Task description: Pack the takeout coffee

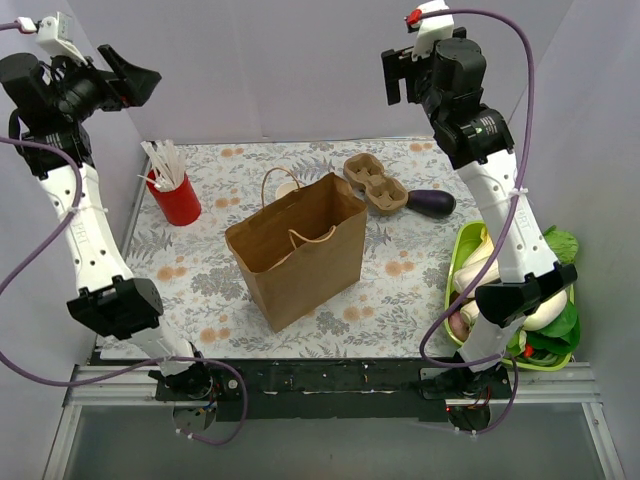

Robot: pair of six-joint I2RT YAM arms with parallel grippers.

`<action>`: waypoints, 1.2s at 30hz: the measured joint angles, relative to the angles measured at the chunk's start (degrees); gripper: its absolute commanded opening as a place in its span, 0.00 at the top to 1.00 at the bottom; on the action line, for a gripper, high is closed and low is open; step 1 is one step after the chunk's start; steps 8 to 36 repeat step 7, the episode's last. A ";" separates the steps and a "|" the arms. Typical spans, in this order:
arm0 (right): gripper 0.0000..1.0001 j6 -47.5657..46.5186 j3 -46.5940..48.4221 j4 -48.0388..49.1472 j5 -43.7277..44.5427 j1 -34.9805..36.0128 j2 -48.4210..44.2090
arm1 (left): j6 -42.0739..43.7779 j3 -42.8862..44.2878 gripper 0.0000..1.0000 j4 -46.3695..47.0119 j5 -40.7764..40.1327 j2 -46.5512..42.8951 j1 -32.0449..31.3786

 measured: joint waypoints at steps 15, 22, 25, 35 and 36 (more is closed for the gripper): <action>0.02 -2.01 -1.07 11.72 5.70 0.15 0.09 | 11.28 11.04 0.02 -5.92 -16.15 10.14 -0.11; 0.02 -2.01 -1.07 11.72 5.70 0.15 0.09 | 11.28 11.04 0.02 -5.92 -16.15 10.14 -0.11; 0.02 -2.01 -1.07 11.72 5.70 0.15 0.09 | 11.28 11.04 0.02 -5.92 -16.15 10.14 -0.11; 0.02 -2.01 -1.07 11.72 5.70 0.15 0.09 | 11.28 11.04 0.02 -5.92 -16.15 10.14 -0.11; 0.02 -2.01 -1.07 11.72 5.70 0.15 0.09 | 11.28 11.04 0.02 -5.92 -16.15 10.14 -0.11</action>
